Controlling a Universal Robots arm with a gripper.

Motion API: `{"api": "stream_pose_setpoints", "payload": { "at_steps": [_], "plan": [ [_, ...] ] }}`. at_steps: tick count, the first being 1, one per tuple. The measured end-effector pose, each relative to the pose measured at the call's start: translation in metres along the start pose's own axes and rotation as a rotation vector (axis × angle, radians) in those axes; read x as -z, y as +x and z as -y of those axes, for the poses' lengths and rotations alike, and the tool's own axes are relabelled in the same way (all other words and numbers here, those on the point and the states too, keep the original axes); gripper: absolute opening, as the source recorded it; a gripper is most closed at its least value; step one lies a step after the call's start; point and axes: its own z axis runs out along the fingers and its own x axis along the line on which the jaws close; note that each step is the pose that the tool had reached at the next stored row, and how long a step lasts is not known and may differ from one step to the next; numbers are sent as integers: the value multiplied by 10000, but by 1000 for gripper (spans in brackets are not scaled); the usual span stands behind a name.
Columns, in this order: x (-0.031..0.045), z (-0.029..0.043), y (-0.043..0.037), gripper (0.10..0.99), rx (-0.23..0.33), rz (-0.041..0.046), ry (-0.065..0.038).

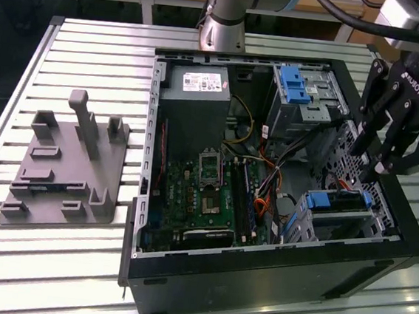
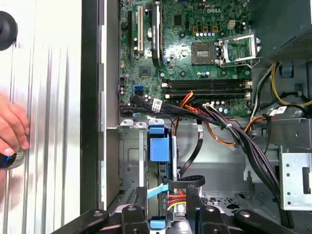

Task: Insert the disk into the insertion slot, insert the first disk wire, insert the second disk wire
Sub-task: 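Insert the second disk wire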

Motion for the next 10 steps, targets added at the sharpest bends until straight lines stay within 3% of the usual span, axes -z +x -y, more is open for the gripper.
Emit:
{"api": "stream_pose_setpoints", "payload": {
  "at_steps": [4,7,10],
  "plan": [
    [4,0,0,369,0,-1,0],
    [8,0,0,188,0,-2,0],
    [10,-1,0,129,0,-2,0]
  ]
}}
